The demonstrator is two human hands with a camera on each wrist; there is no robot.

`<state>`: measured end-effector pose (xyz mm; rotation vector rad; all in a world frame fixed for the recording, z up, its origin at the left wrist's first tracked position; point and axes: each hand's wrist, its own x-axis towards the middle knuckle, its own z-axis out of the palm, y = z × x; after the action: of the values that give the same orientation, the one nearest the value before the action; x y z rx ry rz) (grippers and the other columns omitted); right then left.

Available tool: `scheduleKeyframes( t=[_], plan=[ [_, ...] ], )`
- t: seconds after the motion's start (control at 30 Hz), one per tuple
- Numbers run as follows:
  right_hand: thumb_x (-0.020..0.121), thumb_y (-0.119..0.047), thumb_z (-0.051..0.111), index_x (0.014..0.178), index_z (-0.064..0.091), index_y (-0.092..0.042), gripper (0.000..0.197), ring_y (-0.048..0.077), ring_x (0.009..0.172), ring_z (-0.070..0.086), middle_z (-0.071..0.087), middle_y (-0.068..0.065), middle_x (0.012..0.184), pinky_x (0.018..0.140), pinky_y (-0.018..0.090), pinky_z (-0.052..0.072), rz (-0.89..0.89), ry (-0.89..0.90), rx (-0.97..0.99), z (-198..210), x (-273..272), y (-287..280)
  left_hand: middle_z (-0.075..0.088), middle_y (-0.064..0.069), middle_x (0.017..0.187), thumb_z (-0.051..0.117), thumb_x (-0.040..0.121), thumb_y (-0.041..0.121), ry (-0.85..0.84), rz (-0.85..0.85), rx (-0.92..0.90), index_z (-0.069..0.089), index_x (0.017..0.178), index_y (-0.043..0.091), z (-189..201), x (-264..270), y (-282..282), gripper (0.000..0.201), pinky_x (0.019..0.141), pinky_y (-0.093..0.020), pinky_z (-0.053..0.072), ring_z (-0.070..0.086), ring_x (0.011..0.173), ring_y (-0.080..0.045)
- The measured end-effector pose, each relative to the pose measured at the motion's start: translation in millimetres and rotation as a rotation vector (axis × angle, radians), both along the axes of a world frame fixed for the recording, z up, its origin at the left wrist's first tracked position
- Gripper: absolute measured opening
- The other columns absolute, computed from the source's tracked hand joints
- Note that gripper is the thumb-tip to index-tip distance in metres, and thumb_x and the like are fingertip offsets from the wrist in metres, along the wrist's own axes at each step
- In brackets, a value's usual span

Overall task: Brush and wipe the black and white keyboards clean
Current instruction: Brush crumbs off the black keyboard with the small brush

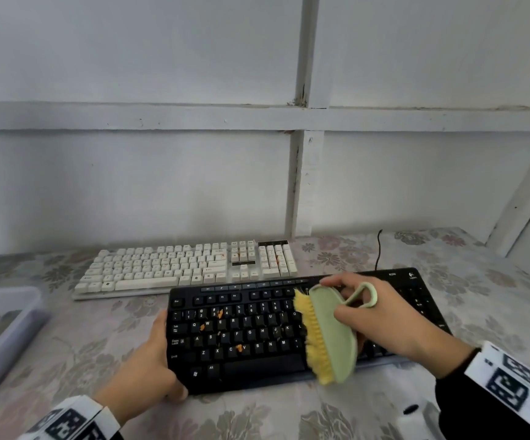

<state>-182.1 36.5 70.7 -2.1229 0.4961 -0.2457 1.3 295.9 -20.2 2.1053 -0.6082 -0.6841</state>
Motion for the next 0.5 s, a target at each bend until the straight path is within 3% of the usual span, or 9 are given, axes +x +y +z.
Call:
scheduleKeyframes(
  t=[0.13, 0.27, 0.4, 0.5],
  plan=[
    [0.083, -0.003, 0.057, 0.107, 0.065, -0.036, 0.041, 0.026, 0.083, 0.066, 0.067, 0.008, 0.095, 0.065, 0.041, 0.056, 0.073, 0.089, 0.049, -1, -18, 9, 0.066, -0.01, 0.082, 0.062, 0.054, -0.013, -0.005, -0.005, -0.016, 0.01, 0.133, 0.046, 2, -2, 1, 0.111, 0.057, -0.027, 0.05, 0.067, 0.072, -0.024],
    [0.085, 0.002, 0.056, 0.104, 0.067, -0.032, 0.04, 0.01, 0.067, 0.066, 0.067, 0.005, 0.089, 0.054, 0.025, 0.053, 0.046, -0.008, 0.084, 16, -17, 4, 0.066, -0.009, 0.085, 0.062, 0.057, -0.015, 0.003, -0.009, -0.006, 0.009, 0.132, 0.047, 5, -3, 0, 0.111, 0.058, -0.025, 0.048, 0.065, 0.073, -0.022],
    [0.087, 0.003, 0.054, 0.111, 0.064, -0.025, 0.038, 0.008, 0.061, 0.066, 0.065, -0.003, 0.074, 0.052, 0.025, 0.052, -0.045, -0.108, 0.084, 24, 2, -7, 0.066, -0.007, 0.083, 0.065, 0.054, -0.011, 0.002, -0.007, 0.005, 0.008, 0.135, 0.044, 3, -2, 1, 0.114, 0.058, -0.026, 0.048, 0.066, 0.073, -0.023],
    [0.087, 0.002, 0.053, 0.116, 0.062, -0.023, 0.039, 0.009, 0.062, 0.066, 0.064, 0.002, 0.079, 0.05, 0.023, 0.051, -0.048, -0.081, 0.088, 19, 8, -10, 0.063, -0.007, 0.082, 0.064, 0.054, -0.014, 0.007, -0.004, -0.015, 0.01, 0.137, 0.042, 5, -2, 1, 0.114, 0.057, -0.025, 0.047, 0.063, 0.071, -0.021]
  ],
)
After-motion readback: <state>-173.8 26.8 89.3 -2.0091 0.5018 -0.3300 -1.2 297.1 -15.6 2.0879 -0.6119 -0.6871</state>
